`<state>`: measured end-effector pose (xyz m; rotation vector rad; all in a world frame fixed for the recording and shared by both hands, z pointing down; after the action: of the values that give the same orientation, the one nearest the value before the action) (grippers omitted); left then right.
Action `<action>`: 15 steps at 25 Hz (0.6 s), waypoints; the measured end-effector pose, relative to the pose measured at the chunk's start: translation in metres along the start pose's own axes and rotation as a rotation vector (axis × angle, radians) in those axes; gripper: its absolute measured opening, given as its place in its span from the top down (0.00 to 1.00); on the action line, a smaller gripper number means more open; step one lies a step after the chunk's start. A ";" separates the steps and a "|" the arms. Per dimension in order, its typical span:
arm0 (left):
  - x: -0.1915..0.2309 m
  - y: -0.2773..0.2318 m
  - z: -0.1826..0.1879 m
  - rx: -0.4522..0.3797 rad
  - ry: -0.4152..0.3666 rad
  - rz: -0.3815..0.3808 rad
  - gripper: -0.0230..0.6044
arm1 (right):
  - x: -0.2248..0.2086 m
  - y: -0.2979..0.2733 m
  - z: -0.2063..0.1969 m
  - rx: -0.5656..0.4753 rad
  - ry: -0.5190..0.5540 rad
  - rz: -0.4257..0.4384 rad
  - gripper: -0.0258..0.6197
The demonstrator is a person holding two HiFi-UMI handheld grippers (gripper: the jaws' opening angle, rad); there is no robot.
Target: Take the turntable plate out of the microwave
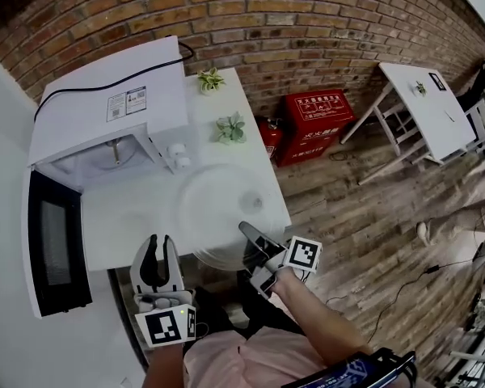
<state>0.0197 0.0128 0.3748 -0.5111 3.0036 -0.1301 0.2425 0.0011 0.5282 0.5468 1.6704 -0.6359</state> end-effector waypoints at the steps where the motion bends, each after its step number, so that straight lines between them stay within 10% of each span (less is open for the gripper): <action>1: -0.004 -0.003 0.001 0.000 -0.002 0.002 0.82 | -0.003 0.002 0.007 -0.001 -0.002 -0.007 0.91; 15: -0.012 -0.035 0.002 0.033 -0.024 0.059 0.82 | -0.031 -0.011 0.053 0.031 -0.039 -0.030 0.91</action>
<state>0.0428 -0.0163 0.3776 -0.4171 2.9844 -0.1678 0.2795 -0.0426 0.5525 0.5293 1.6372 -0.6906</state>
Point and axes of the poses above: the fingertips, and each gripper's own axes: y backward along the fingers, x to its left, z out of its top, the point moved 5 cm from there along y, backward along the fingers, and after that the axes turned 5 degrees about x, right-handed, at the moved point
